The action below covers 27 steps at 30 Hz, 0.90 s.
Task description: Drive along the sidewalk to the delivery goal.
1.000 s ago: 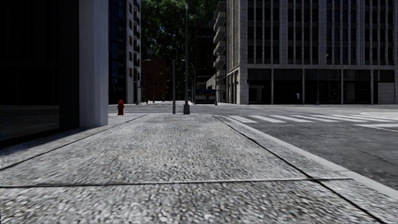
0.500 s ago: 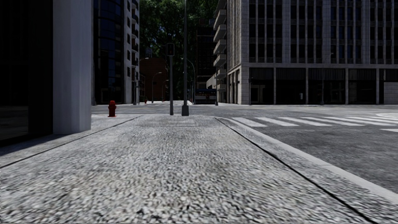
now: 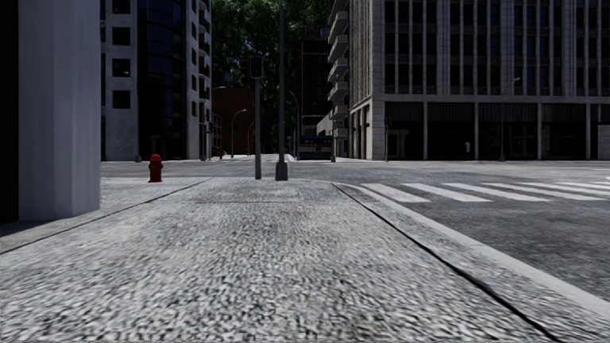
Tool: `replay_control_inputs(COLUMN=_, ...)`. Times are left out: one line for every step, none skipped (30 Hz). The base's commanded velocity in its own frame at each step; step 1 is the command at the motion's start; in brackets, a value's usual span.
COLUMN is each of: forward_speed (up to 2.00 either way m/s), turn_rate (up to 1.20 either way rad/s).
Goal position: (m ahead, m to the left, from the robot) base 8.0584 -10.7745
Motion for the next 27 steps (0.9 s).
replay_control_inputs(forward_speed=2.0, turn_rate=0.0)
replay_control_inputs(forward_speed=2.0, turn_rate=0.0)
replay_control_inputs(forward_speed=2.0, turn_rate=0.0)
replay_control_inputs(forward_speed=2.0, turn_rate=0.0)
replay_control_inputs(forward_speed=2.0, turn_rate=0.0)
replay_control_inputs(forward_speed=2.0, turn_rate=0.0)
replay_control_inputs(forward_speed=2.0, turn_rate=0.0)
replay_control_inputs(forward_speed=2.0, turn_rate=0.0)
replay_control_inputs(forward_speed=2.0, turn_rate=0.0)
replay_control_inputs(forward_speed=2.0, turn_rate=0.0)
replay_control_inputs(forward_speed=2.0, turn_rate=0.0)
replay_control_inputs(forward_speed=2.0, turn_rate=0.0)
replay_control_inputs(forward_speed=2.0, turn_rate=0.0)
replay_control_inputs(forward_speed=2.0, turn_rate=0.0)
replay_control_inputs(forward_speed=2.0, turn_rate=0.0)
replay_control_inputs(forward_speed=2.0, turn_rate=0.0)
replay_control_inputs(forward_speed=2.0, turn_rate=0.0)
replay_control_inputs(forward_speed=2.0, turn_rate=0.0)
replay_control_inputs(forward_speed=2.0, turn_rate=0.0)
replay_control_inputs(forward_speed=2.0, turn_rate=0.0)
replay_control_inputs(forward_speed=2.0, turn_rate=0.0)
replay_control_inputs(forward_speed=2.0, turn_rate=0.0)
replay_control_inputs(forward_speed=2.0, turn_rate=0.0)
replay_control_inputs(forward_speed=2.0, turn_rate=0.0)
replay_control_inputs(forward_speed=2.0, turn_rate=0.0)
replay_control_inputs(forward_speed=2.0, turn_rate=0.0)
replay_control_inputs(forward_speed=2.0, turn_rate=0.0)
